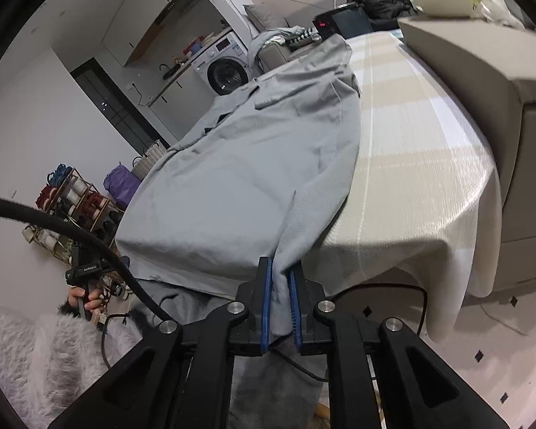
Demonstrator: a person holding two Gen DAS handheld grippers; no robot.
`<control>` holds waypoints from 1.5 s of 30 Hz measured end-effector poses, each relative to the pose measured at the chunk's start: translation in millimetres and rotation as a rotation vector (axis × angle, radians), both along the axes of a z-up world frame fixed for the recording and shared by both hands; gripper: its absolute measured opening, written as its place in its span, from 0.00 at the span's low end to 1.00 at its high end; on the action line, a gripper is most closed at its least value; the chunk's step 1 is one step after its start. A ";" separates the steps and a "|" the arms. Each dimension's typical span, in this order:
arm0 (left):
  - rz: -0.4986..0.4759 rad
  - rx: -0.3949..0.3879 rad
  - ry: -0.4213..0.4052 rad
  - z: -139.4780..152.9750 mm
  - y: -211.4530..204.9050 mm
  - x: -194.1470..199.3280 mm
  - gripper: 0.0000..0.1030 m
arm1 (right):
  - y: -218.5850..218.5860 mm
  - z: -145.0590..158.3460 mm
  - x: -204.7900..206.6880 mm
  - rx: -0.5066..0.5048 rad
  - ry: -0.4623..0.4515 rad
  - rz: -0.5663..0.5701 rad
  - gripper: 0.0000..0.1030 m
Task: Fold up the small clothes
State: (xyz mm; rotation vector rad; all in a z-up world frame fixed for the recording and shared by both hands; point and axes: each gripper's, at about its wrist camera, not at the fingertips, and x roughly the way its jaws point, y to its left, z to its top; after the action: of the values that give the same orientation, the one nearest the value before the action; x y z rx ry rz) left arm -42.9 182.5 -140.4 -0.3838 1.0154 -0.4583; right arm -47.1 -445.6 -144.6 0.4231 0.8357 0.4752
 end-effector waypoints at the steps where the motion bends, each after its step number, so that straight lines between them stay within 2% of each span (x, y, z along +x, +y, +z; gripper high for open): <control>1: 0.007 -0.006 0.004 -1.5 0.3 1.7 0.48 | -1.4 -3.1 1.8 0.004 0.005 0.000 0.11; 4: 0.022 -0.054 0.015 -6.2 2.3 5.4 0.48 | -6.1 -12.7 8.3 0.026 0.023 0.004 0.13; 5: 0.022 -0.069 0.016 -6.7 2.9 6.5 0.45 | -7.7 -15.9 10.4 0.037 0.028 0.007 0.13; 8: -0.005 -0.083 -0.007 -3.1 -1.2 5.6 0.24 | -9.7 -20.2 11.1 0.058 0.027 0.022 0.14; 11: -0.040 -0.077 -0.046 7.2 -3.1 -2.3 0.09 | -4.5 -18.4 8.0 0.049 0.002 0.058 0.10; 14: -0.080 -0.102 -0.082 22.5 -0.9 -7.9 0.07 | -3.1 -9.0 2.1 0.063 -0.047 0.088 0.07; 21: -0.114 -0.236 -0.199 65.8 21.4 -20.1 0.07 | -24.7 19.0 -9.2 0.235 -0.174 0.074 0.06; 30: -0.119 -0.400 -0.294 111.2 38.4 -29.7 0.06 | -45.6 29.1 -13.1 0.443 -0.251 0.026 0.06; 33: -0.115 -0.385 -0.326 124.2 43.6 -30.7 0.06 | -47.1 29.1 -15.8 0.462 -0.251 0.023 0.06; 41: -0.077 -0.444 -0.339 134.0 46.5 -24.8 0.06 | -46.5 32.6 -19.2 0.477 -0.256 0.011 0.06; 45: -0.049 -0.481 -0.362 136.7 50.3 -26.1 0.06 | -40.6 43.7 -28.6 0.461 -0.291 0.067 0.06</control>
State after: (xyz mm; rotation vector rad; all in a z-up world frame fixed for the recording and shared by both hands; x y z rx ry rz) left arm -69.0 232.8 -3.7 -0.6779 0.5558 -0.7887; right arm -75.7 -486.3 -100.9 0.7315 0.4539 0.7766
